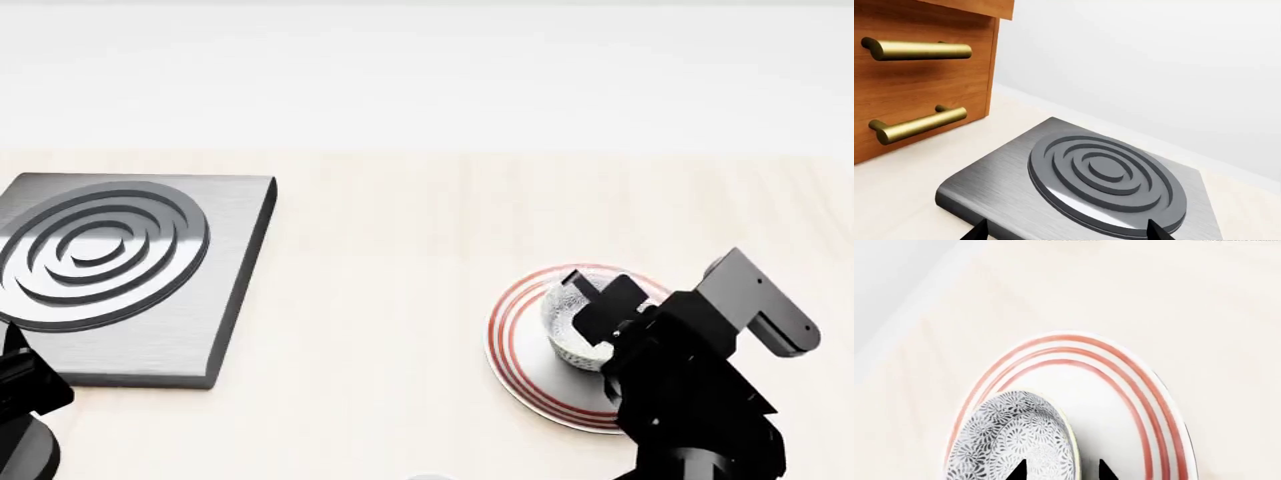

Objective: Pick the akita bowl between the plate and the ramekin and place it on the plate.

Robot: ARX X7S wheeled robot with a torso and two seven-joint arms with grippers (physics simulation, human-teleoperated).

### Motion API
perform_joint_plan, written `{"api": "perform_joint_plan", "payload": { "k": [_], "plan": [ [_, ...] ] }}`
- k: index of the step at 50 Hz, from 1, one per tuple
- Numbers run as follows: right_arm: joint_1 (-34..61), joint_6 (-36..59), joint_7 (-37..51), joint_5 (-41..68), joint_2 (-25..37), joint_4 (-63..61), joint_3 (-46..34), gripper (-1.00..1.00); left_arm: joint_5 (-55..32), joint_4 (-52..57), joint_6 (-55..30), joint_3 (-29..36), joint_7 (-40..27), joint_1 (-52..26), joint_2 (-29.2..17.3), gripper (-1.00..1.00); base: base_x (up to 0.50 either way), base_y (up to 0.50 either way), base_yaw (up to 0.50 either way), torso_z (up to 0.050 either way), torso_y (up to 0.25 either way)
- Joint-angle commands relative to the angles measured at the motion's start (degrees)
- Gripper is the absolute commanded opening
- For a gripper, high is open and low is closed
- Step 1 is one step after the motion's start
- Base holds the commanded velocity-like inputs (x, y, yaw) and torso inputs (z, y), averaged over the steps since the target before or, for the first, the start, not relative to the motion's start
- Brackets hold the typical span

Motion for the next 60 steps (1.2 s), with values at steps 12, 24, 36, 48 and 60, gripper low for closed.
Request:
{"api": "perform_joint_plan", "payload": {
  "k": [12,24,36,48,60],
  "plan": [
    [1.12,1.3,1.2,-2.01,-0.14,-0.03,-1.81,1.0,-0.32,0.35,-0.1,0.17,-0.32,0.16,-0.21,1.0,0.0,0.0,0.0,0.0,0.0],
    [2.55,4.42,5.28,-3.52,0.66,-0.12,-5.06,1.0,-0.62,0.43,-0.32,0.17,-0.59,0.1,-0.28,1.0,0.0,0.0,0.0,0.0,0.0],
    [-0.1,16.95,4.7,-5.04,-3.01,-19.71,-7.57,1.0,-0.66,0.54,-0.25,0.29,-0.78,0.23,-0.35,1.0,0.0,0.0,0.0,0.0,0.0],
    [-5.79,33.73,3.41,-4.34,-5.56,-45.54,-19.05,1.0,-0.79,0.82,-0.28,0.4,-0.93,0.39,-0.51,1.0,0.0,0.0,0.0,0.0,0.0],
    [-15.17,39.91,-0.73,0.0,-4.69,-65.22,-28.34,1.0,-0.7,0.64,-0.05,0.62,-0.95,0.29,-0.57,1.0,0.0,0.0,0.0,0.0,0.0]
  ]
}}
